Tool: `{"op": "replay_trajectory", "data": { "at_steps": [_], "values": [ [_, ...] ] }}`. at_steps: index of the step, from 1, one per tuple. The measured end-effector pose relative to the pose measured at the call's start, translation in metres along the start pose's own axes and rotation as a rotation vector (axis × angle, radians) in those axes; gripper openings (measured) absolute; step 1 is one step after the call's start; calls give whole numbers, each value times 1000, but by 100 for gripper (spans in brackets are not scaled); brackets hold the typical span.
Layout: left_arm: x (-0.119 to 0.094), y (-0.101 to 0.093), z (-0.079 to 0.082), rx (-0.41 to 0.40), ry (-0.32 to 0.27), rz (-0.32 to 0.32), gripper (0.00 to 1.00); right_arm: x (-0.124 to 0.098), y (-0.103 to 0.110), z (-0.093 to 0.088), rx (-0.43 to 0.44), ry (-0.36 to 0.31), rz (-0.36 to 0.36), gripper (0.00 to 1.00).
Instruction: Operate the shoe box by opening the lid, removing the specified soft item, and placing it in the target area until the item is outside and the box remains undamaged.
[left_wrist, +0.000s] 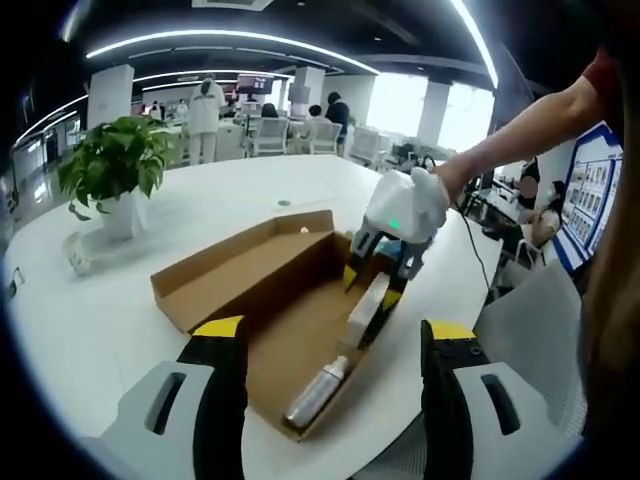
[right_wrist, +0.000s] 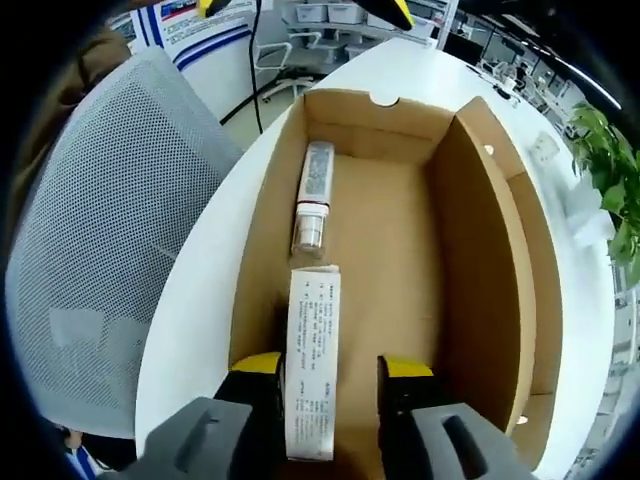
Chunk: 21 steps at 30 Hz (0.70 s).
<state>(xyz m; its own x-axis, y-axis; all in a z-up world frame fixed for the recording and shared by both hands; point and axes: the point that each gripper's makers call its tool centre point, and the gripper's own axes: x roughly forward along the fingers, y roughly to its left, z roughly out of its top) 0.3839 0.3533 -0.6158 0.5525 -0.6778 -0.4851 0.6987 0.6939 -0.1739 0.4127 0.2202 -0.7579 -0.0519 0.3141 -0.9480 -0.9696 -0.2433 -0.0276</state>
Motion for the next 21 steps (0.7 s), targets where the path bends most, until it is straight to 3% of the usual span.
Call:
{"op": "replay_trajectory", "data": {
  "at_steps": [9, 12, 14, 21],
  "values": [
    [1, 0, 1, 1, 0, -2, 71, 13, 8, -10, 10, 41, -3, 19],
    [1, 0, 0, -3, 0, -2, 70, 8, 7, -6, 9, 12, -26, 17],
    [2, 0, -1, -2, 2, -3, 70, 6, 11, 0, 53, -31, 1, 17],
    [1, 0, 2, -1, -4, -1, 70, -2, 6, 1, 93, -55, -14, 17]
  ]
}}
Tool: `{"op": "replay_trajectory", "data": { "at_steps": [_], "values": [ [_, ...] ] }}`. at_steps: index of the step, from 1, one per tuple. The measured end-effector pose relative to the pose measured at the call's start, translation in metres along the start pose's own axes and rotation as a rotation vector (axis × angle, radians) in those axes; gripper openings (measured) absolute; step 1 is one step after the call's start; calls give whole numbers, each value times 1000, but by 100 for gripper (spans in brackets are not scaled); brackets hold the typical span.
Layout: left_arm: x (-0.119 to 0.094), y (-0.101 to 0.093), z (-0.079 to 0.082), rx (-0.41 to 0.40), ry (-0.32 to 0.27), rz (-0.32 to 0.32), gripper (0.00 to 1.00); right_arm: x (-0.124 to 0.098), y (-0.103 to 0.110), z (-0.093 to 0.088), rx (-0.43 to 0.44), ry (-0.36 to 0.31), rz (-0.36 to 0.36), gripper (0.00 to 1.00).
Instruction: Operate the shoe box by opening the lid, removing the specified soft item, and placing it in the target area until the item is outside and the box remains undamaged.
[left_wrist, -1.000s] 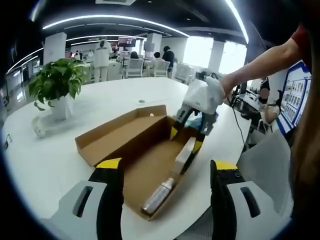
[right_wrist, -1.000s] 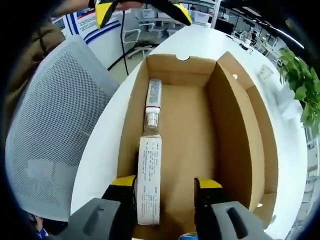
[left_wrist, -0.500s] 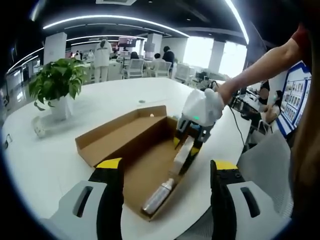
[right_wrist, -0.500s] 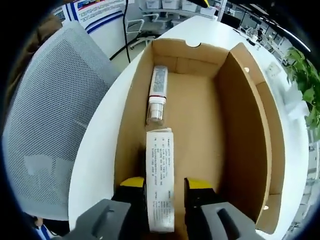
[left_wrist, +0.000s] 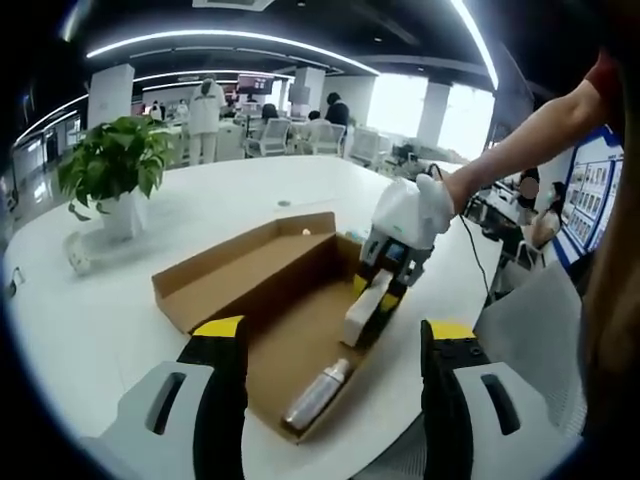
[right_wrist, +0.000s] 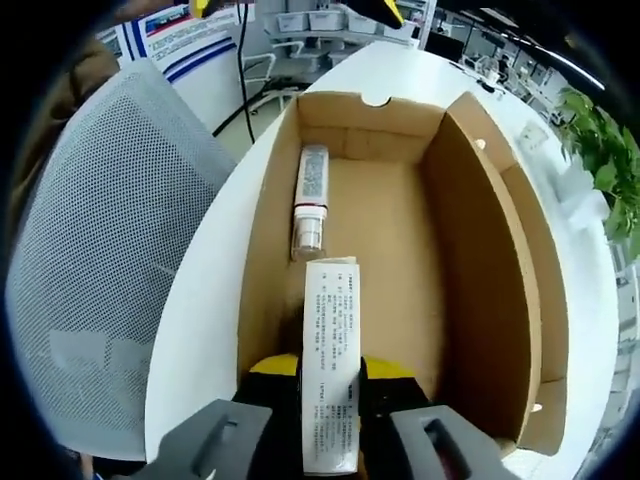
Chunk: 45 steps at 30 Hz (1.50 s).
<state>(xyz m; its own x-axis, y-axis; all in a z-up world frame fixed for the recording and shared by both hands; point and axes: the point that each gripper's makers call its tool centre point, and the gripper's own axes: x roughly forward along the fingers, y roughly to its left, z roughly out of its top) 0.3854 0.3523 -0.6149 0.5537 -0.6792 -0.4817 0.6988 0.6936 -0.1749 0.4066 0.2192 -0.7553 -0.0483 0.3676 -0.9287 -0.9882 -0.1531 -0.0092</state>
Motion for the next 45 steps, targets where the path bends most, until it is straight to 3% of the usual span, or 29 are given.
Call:
{"op": "replay_trajectory", "data": {
  "at_steps": [18, 33, 38, 45],
  "values": [
    [-5, 3, 3, -3, -19, 12, 70, -38, -13, 15, 36, -78, -82, 17],
    [-6, 2, 11, 2, -34, 11, 71, -87, -30, 44, 76, -174, -152, 17],
    [-4, 2, 14, 2, -39, 8, 71, -103, -33, 37, 74, -167, -178, 17],
    [0, -1, 19, 5, -46, -4, 71, -123, -32, 15, 114, -161, -203, 17]
  ]
}}
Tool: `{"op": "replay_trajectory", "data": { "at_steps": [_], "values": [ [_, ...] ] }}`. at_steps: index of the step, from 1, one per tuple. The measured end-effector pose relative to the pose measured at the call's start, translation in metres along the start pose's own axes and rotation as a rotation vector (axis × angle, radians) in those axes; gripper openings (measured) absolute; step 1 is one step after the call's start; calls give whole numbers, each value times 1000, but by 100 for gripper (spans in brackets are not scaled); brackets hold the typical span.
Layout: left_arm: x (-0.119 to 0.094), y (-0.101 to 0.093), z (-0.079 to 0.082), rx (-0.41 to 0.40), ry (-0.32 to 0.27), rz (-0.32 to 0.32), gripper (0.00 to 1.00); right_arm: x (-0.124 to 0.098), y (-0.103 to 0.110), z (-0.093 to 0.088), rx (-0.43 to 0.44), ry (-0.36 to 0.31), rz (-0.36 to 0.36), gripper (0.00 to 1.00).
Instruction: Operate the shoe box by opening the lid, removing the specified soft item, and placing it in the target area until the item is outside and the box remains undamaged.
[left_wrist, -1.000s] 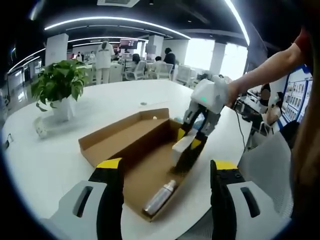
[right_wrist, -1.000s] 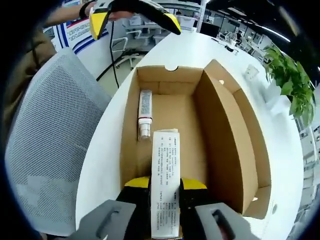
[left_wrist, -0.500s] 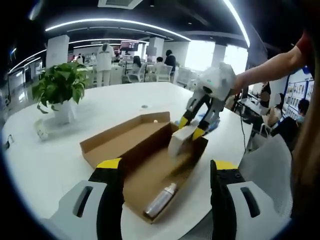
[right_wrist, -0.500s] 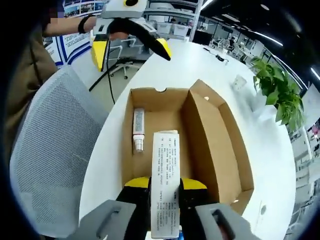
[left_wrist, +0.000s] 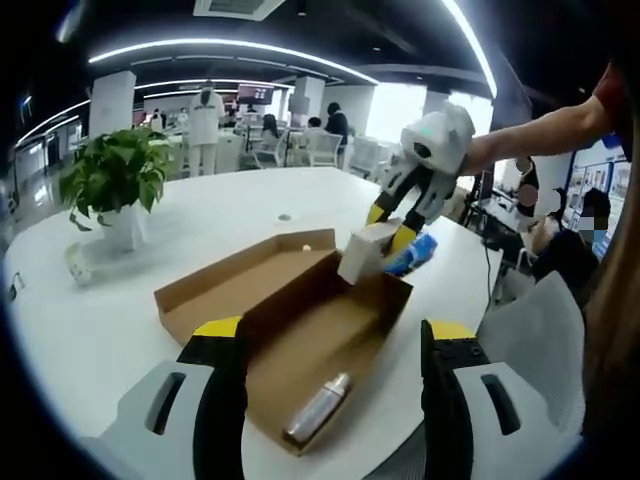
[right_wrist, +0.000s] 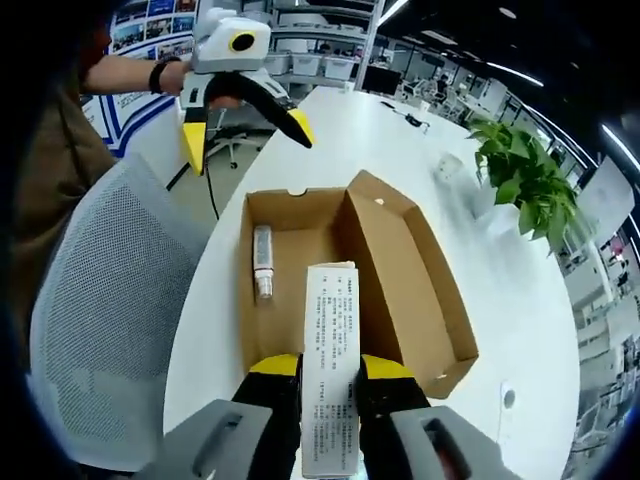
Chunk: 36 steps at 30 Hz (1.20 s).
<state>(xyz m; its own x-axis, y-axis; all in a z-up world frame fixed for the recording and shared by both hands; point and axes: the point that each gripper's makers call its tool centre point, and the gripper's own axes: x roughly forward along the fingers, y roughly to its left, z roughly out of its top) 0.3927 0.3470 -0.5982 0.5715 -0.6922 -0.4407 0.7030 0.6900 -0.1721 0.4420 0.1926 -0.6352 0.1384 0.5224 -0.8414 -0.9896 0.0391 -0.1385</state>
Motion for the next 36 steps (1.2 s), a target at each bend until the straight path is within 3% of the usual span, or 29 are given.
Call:
{"op": "replay_trajectory", "data": {
  "at_steps": [14, 21, 36],
  "values": [
    [10, -12, 5, 10, -2, -36, 70, -32, 4, -48, 107, 16, -62, 17],
    [14, -14, 5, 20, 8, -49, 70, -39, 14, -78, 157, 40, -75, 17],
    [30, -23, 3, 23, 28, -90, 70, -46, 30, -117, 225, 63, -88, 17]
  ]
}}
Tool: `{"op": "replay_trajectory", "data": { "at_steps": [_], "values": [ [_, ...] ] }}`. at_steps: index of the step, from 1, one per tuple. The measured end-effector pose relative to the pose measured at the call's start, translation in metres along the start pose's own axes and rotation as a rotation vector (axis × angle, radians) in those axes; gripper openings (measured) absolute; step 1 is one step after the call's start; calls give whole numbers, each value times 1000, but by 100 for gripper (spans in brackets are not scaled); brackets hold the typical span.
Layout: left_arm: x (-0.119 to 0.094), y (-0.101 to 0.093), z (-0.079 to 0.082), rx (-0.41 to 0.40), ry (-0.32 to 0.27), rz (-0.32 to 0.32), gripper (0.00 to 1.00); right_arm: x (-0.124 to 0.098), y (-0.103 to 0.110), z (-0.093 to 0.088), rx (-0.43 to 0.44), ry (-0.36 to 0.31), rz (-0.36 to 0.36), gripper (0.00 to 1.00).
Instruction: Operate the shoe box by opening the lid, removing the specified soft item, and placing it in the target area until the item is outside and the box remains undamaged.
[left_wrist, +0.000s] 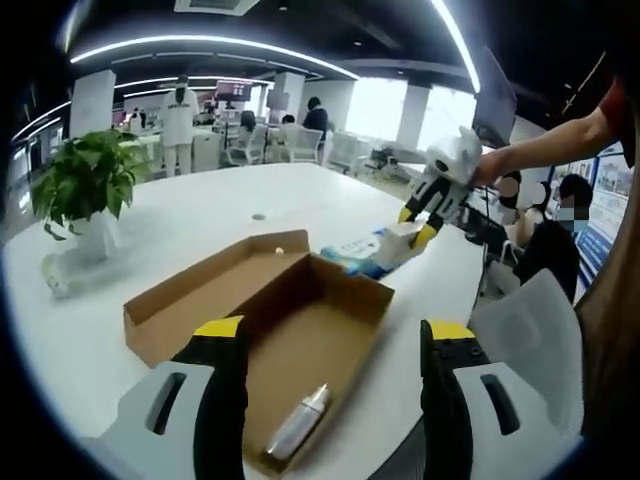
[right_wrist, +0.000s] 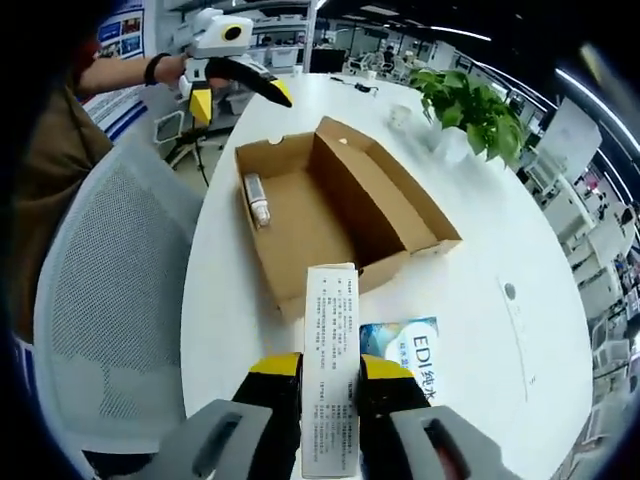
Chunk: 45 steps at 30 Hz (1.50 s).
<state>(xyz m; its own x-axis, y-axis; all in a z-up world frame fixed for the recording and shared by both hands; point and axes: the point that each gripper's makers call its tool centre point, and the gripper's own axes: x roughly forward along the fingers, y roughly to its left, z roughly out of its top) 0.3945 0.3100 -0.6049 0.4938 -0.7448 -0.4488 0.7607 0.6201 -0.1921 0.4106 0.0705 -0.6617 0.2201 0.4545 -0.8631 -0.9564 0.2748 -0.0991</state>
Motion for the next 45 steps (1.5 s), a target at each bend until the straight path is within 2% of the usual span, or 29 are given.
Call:
{"op": "replay_trajectory", "data": {
  "at_steps": [10, 20, 28, 36, 45],
  "values": [
    [9, -1, -3, -7, 16, -10, 70, 0, 3, -22, 2, 32, 12, 17],
    [14, 2, -7, -18, 28, -9, 70, -10, -12, -43, 9, 54, 7, 17],
    [18, 5, -9, -28, 39, -1, 70, -23, -35, -58, 29, 59, -22, 17],
    [22, 9, -8, -34, 47, 13, 70, -37, -71, -76, 38, 69, -60, 17],
    [22, 14, -8, -41, 58, 33, 70, -40, -111, -99, 41, 93, -96, 17]
  ]
}}
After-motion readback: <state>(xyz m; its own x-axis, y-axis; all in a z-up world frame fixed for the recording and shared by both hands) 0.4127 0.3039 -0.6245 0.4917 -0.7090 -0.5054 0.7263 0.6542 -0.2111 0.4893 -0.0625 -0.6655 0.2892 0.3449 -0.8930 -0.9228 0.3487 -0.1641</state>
